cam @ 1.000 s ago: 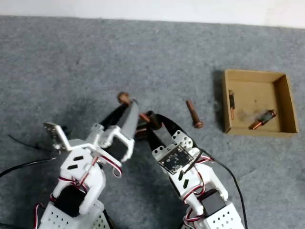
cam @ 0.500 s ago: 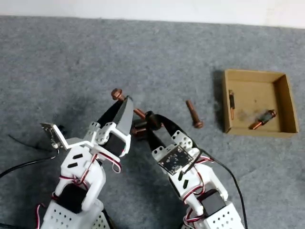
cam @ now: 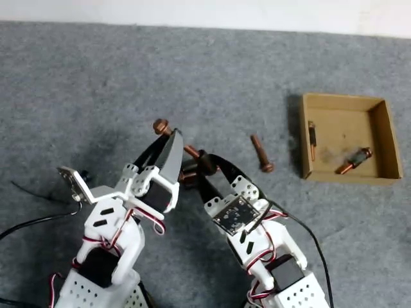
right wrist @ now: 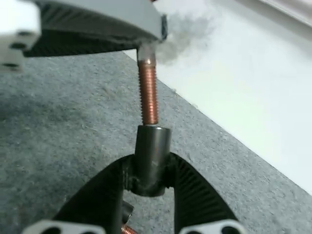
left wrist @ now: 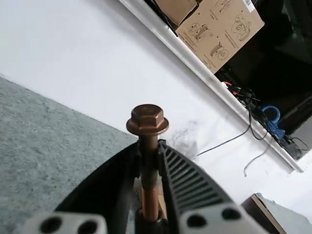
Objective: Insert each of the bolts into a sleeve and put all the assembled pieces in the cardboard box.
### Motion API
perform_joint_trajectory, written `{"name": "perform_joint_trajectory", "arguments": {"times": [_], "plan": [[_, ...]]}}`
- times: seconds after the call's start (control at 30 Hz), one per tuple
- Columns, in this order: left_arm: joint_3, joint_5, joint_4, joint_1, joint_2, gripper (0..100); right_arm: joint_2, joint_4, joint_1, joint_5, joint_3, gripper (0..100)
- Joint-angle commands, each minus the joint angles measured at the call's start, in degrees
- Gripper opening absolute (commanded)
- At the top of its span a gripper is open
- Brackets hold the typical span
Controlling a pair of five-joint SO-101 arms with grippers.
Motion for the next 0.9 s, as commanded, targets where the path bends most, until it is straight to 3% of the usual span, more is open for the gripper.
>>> {"name": "perform_joint_trajectory", "arguments": {"times": [0.0, 0.87], "plan": [[-0.2, 0.6, -1.2, 2.5, -0.3, 0, 0.0, -1.5, -0.7, 0.5, 5.3, 0.5], [3.3, 0.6, 2.7, 2.9, -0.2, 0, -0.6, -0.6, -0.7, 0.2, 5.3, 0.5]]}}
